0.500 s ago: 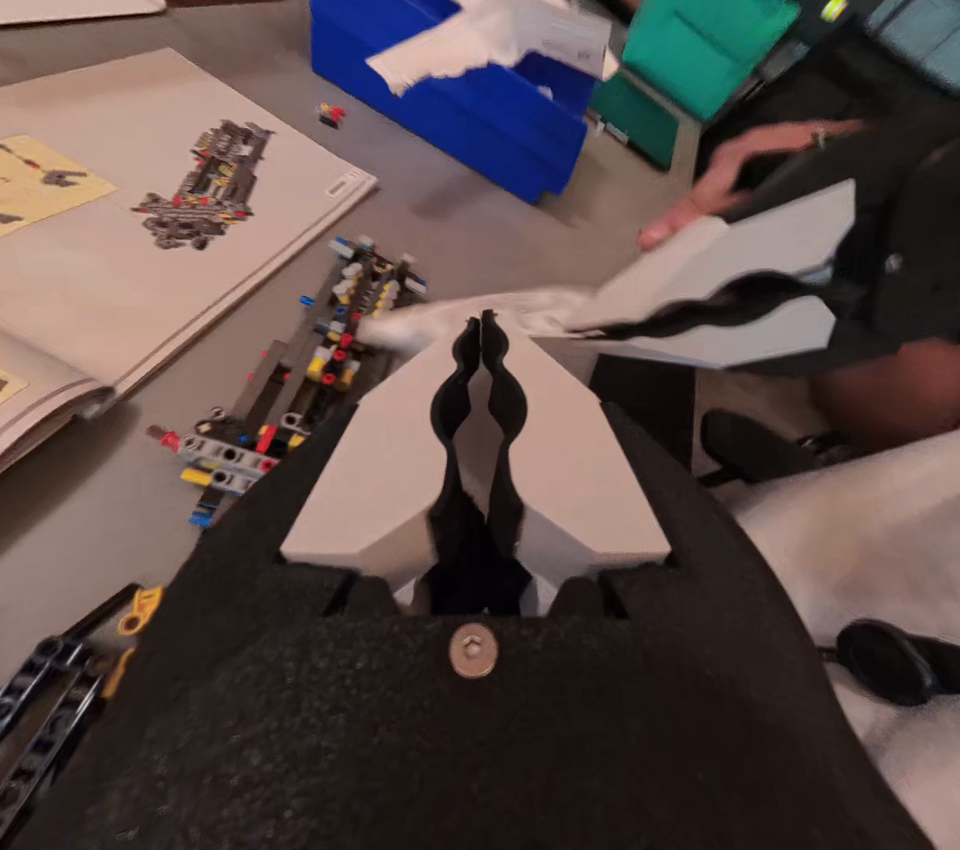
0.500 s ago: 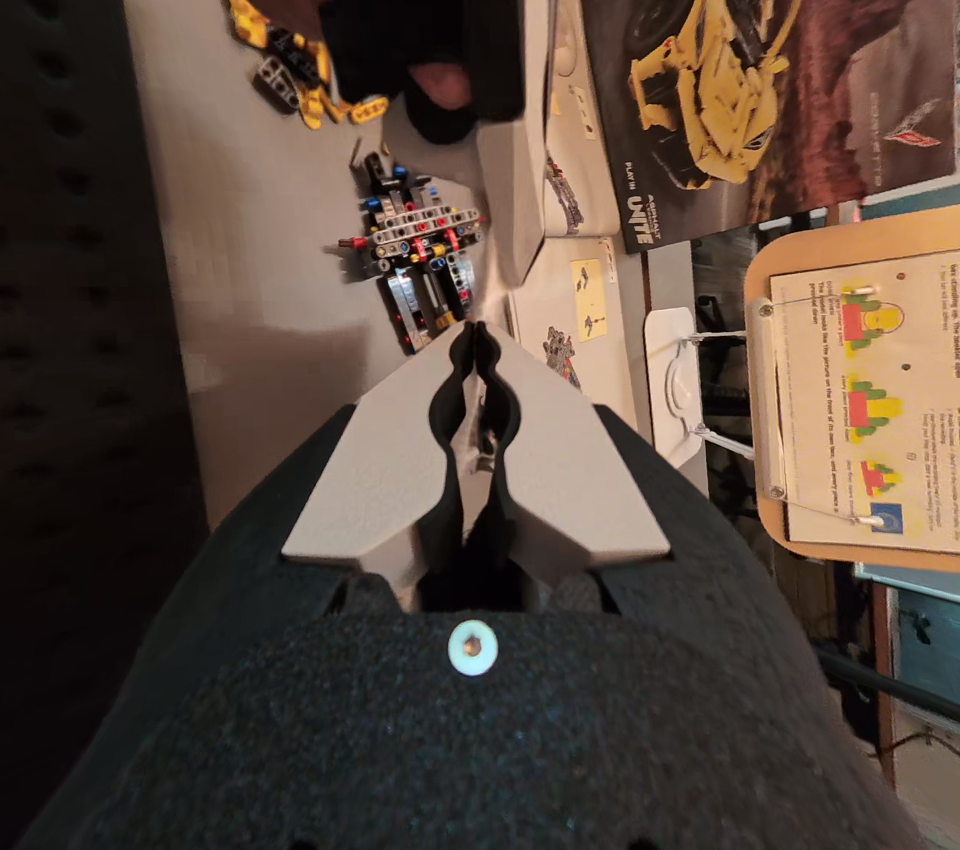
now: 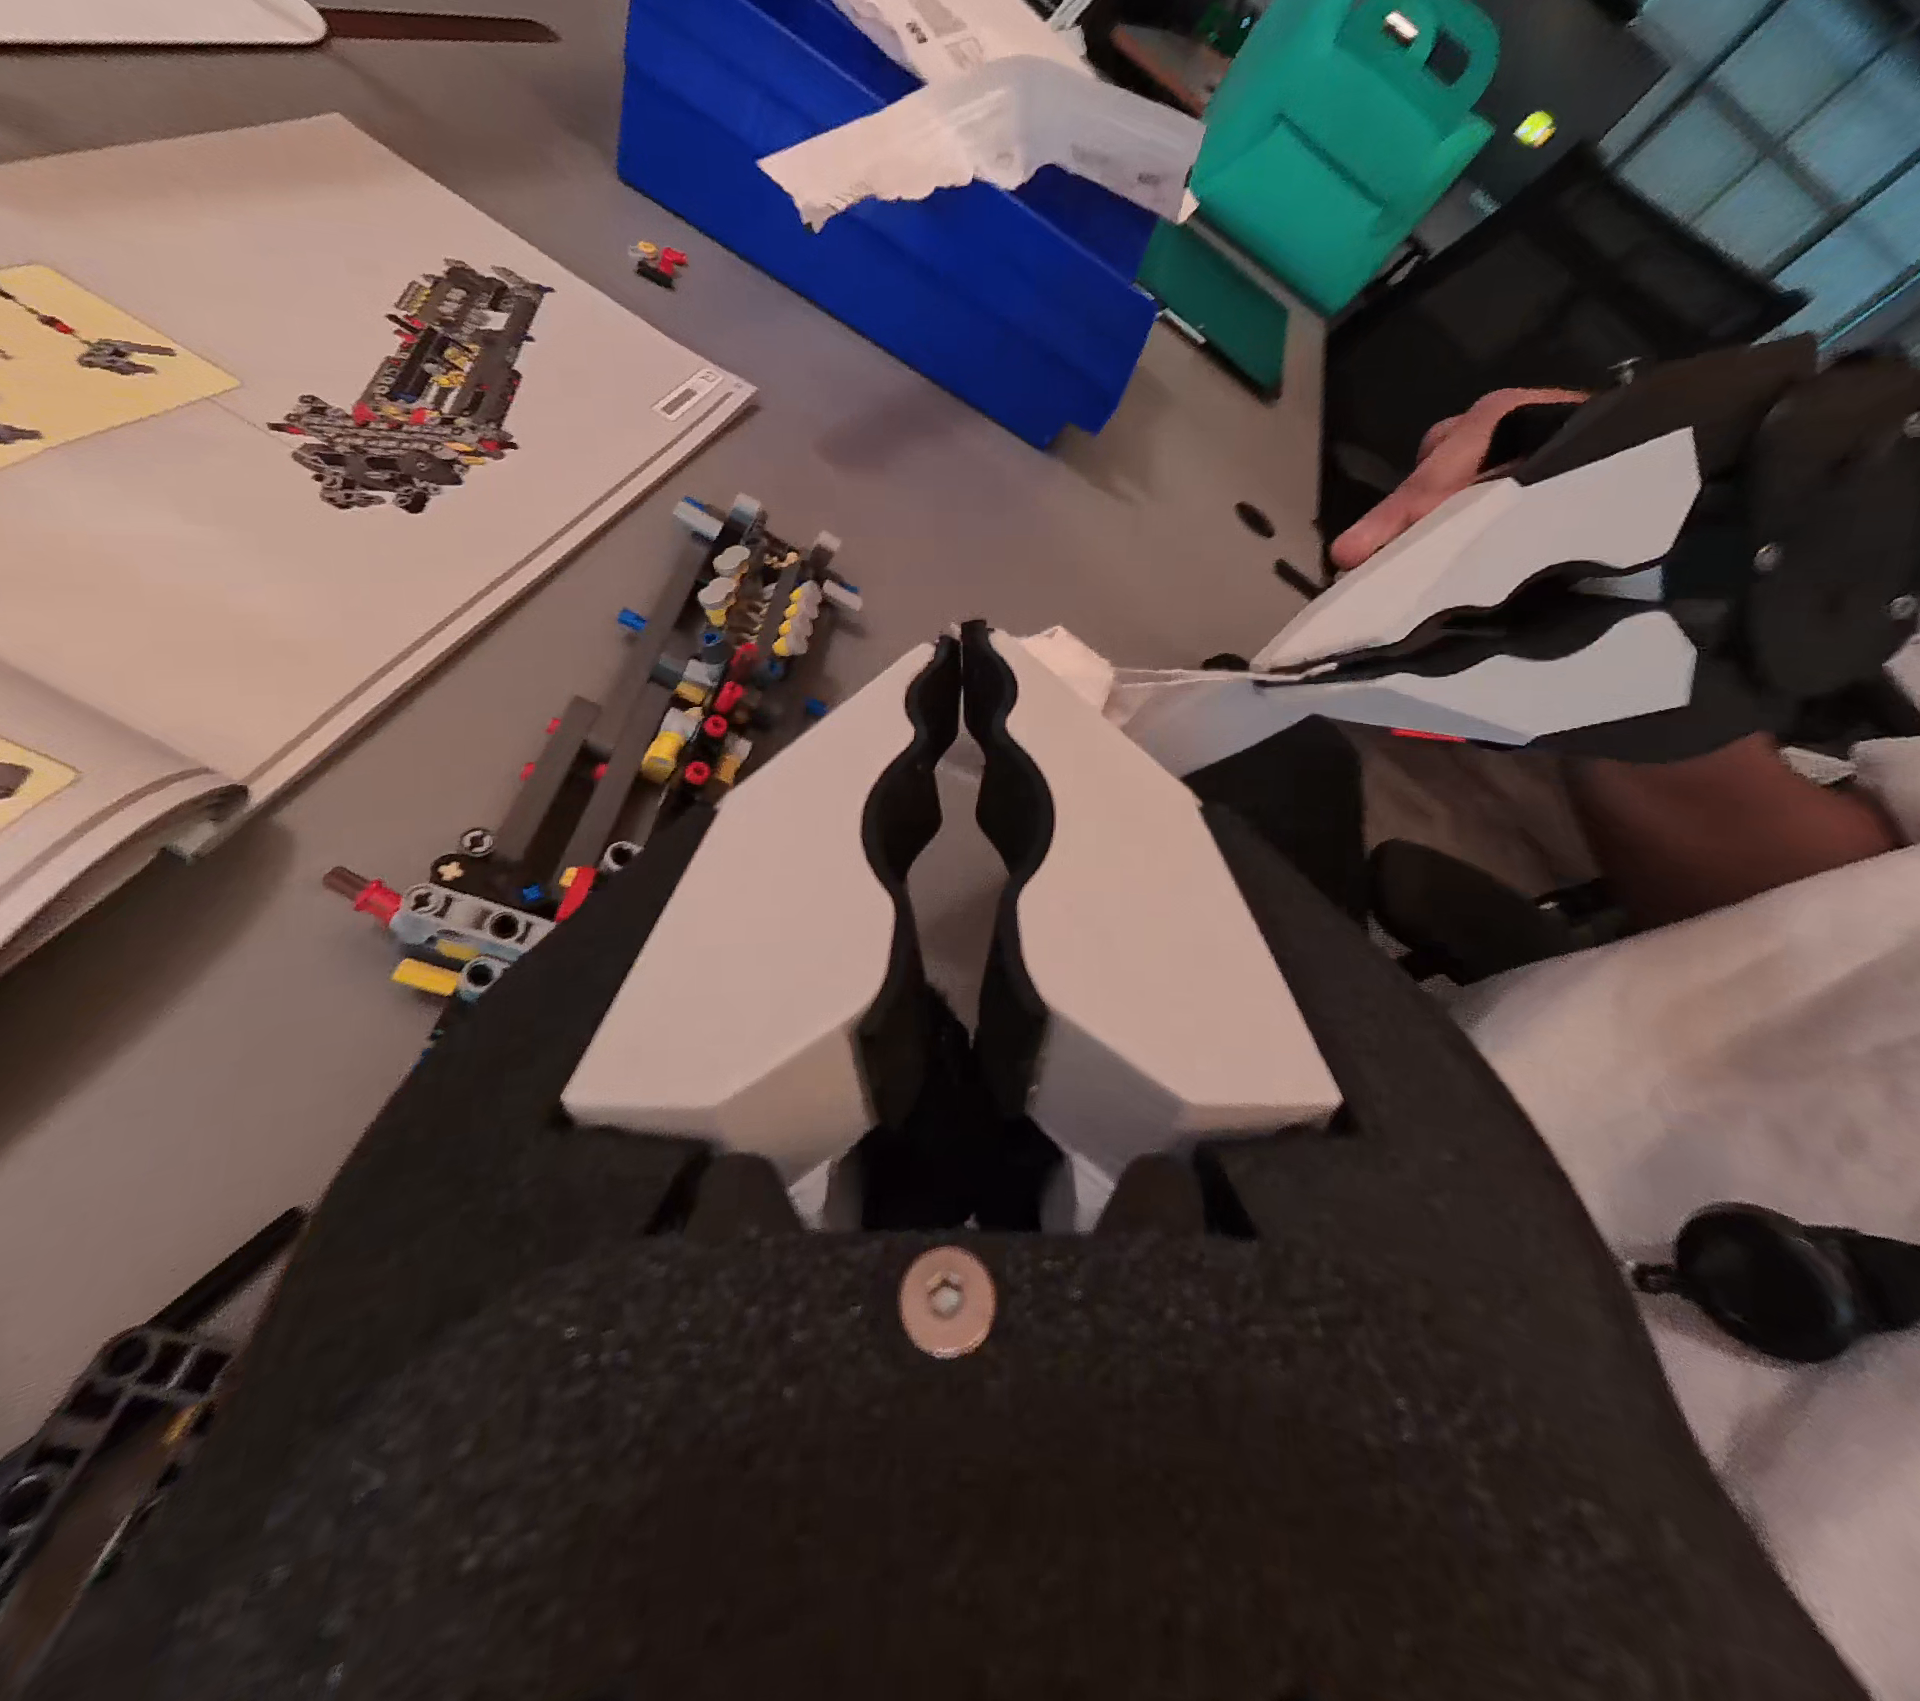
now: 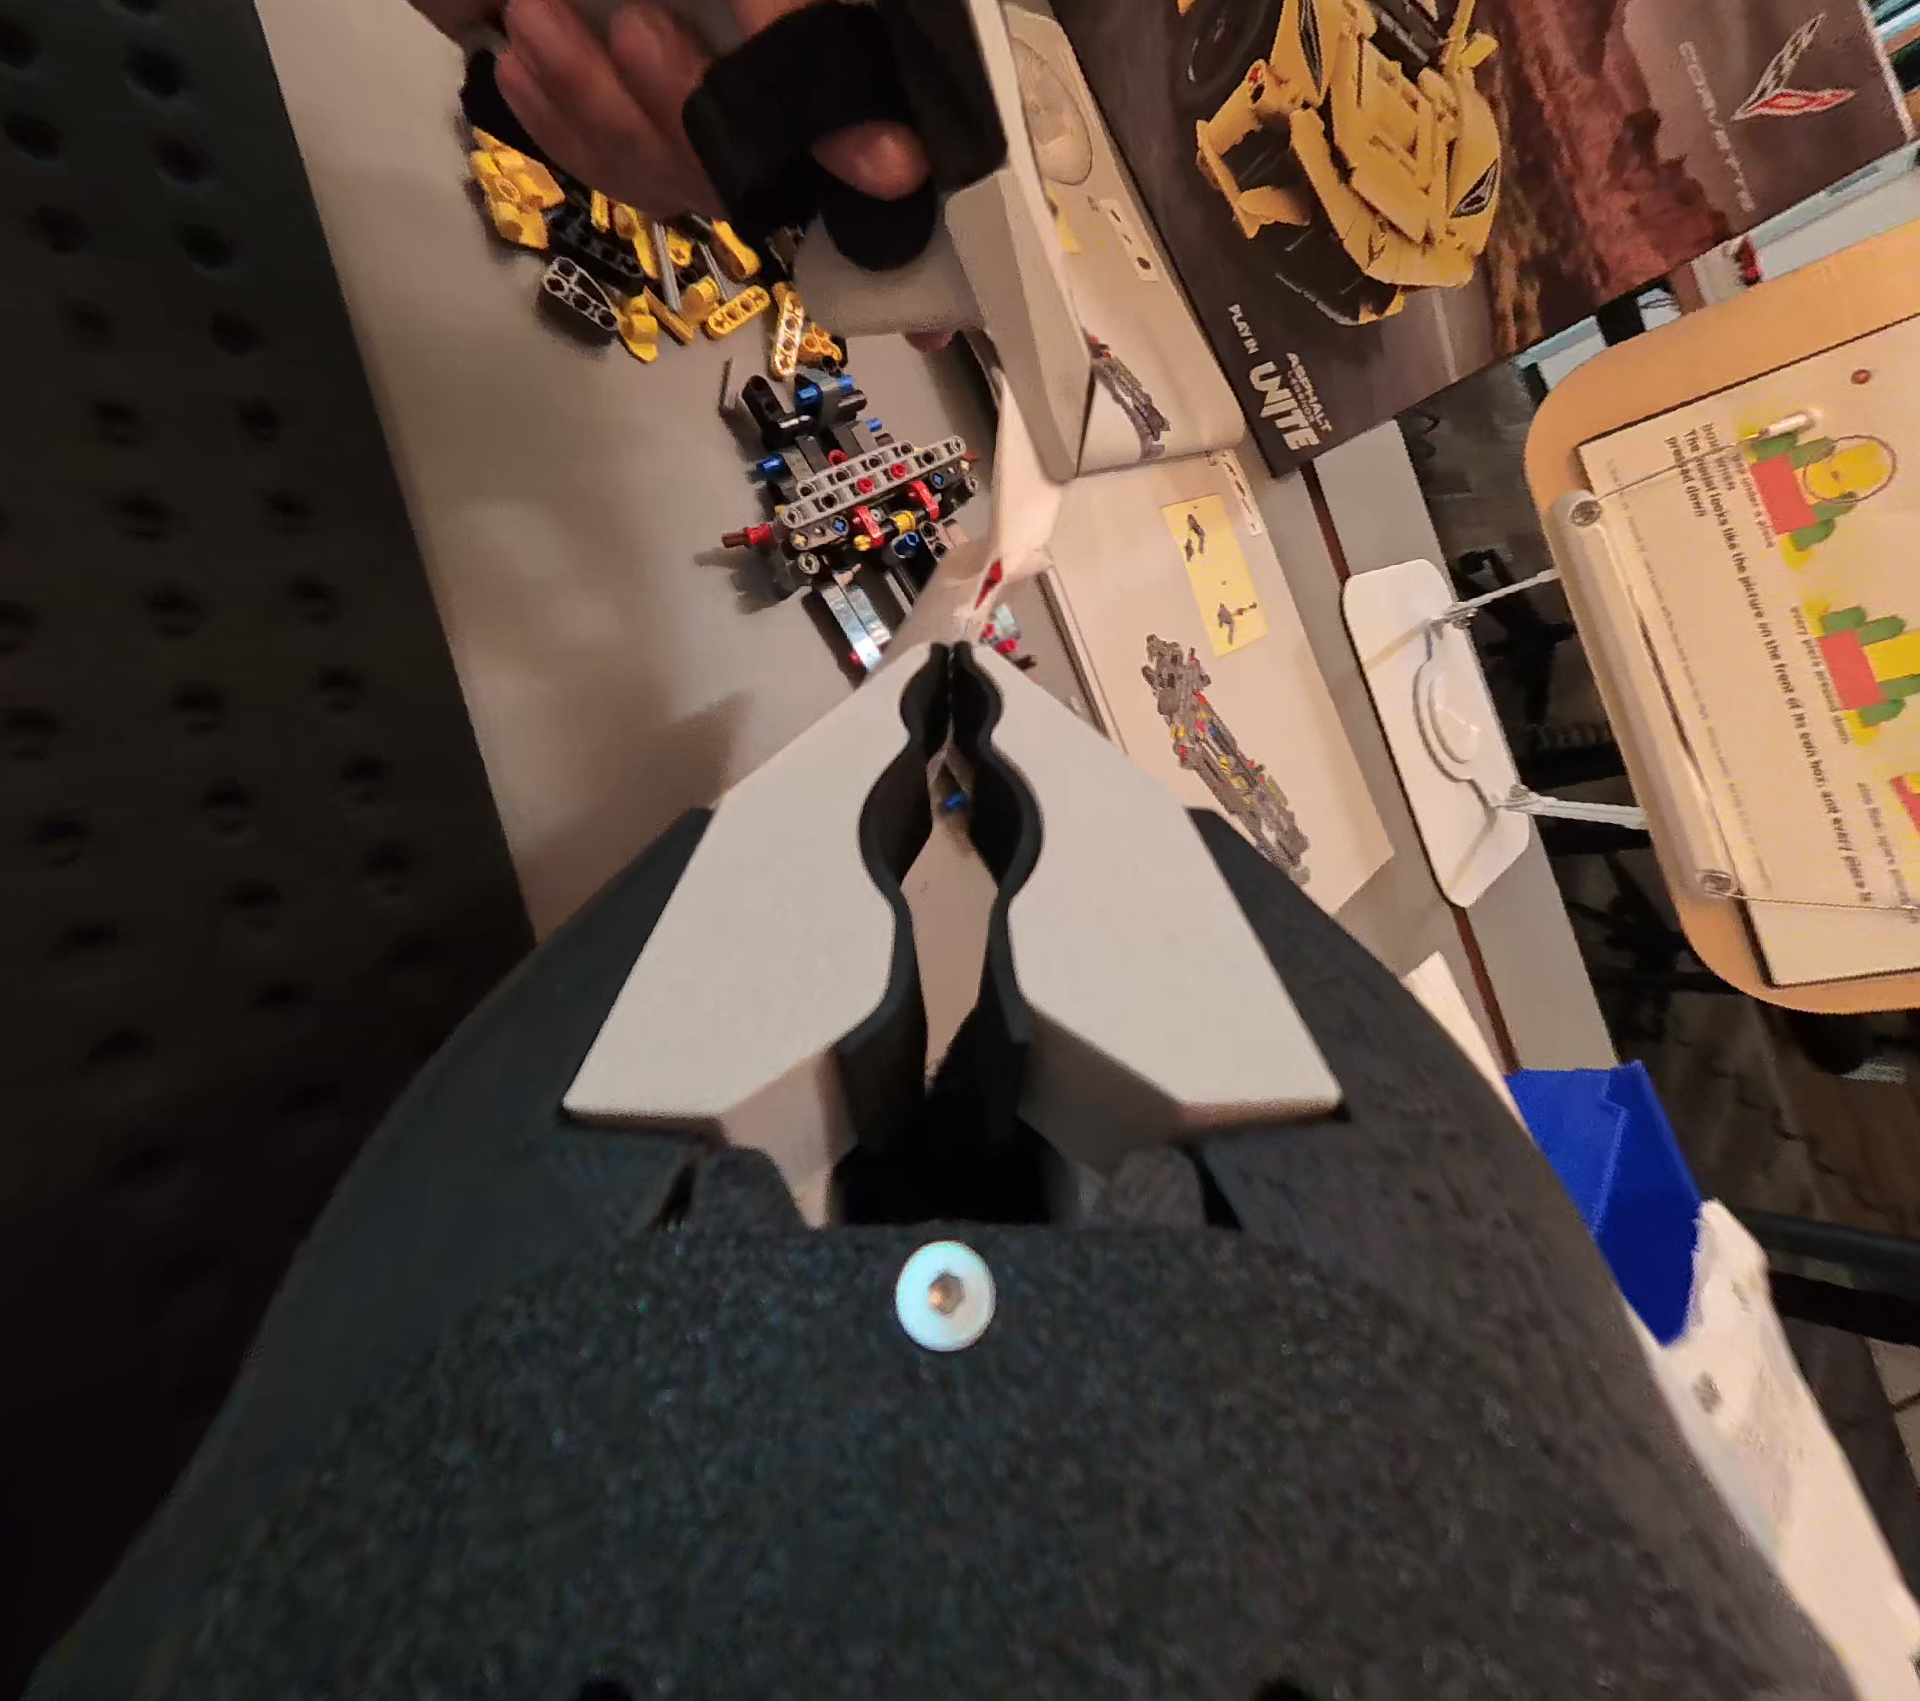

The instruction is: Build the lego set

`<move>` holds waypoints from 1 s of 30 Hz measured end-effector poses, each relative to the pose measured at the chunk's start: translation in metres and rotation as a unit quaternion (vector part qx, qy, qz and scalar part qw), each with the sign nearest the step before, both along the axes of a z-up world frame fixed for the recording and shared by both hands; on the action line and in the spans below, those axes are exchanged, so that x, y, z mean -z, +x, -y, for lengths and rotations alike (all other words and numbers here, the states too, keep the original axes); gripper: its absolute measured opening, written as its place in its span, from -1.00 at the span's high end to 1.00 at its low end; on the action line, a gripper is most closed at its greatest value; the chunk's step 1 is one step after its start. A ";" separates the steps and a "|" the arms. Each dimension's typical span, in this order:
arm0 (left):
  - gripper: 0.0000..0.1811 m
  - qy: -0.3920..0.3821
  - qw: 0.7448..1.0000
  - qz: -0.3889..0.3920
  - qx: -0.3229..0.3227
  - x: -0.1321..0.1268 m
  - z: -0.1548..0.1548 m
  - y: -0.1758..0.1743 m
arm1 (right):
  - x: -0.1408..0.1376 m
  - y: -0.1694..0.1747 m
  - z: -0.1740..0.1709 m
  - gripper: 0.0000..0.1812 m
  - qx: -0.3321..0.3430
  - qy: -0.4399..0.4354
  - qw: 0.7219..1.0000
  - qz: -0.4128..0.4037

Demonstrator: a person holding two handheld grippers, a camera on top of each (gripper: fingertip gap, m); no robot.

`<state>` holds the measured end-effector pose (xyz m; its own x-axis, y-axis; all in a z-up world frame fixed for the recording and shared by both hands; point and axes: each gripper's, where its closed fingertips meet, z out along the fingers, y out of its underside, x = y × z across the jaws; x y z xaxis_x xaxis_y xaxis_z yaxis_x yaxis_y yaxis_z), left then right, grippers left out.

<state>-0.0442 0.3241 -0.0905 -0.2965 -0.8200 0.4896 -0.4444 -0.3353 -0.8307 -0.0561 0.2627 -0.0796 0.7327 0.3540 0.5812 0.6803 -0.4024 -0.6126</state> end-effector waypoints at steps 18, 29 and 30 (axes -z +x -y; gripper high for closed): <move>0.39 -0.006 0.996 0.044 0.075 -0.029 0.037 0.015 | -0.013 0.050 0.026 1.00 0.086 0.016 0.996 0.012; 1.00 -0.040 0.999 0.009 0.035 -0.007 0.053 0.040 | -0.002 0.041 0.029 1.00 0.094 0.029 0.995 0.013; 1.00 -0.043 0.999 0.001 0.022 -0.004 0.052 0.042 | -0.001 0.042 0.028 1.00 0.103 0.030 0.994 0.016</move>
<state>-0.0024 0.2717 -0.0870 -0.3335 -0.7605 0.5572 -0.4583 -0.3857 -0.8007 -0.0139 0.2344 -0.0789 0.7665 0.1630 0.6211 0.6073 -0.4987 -0.6185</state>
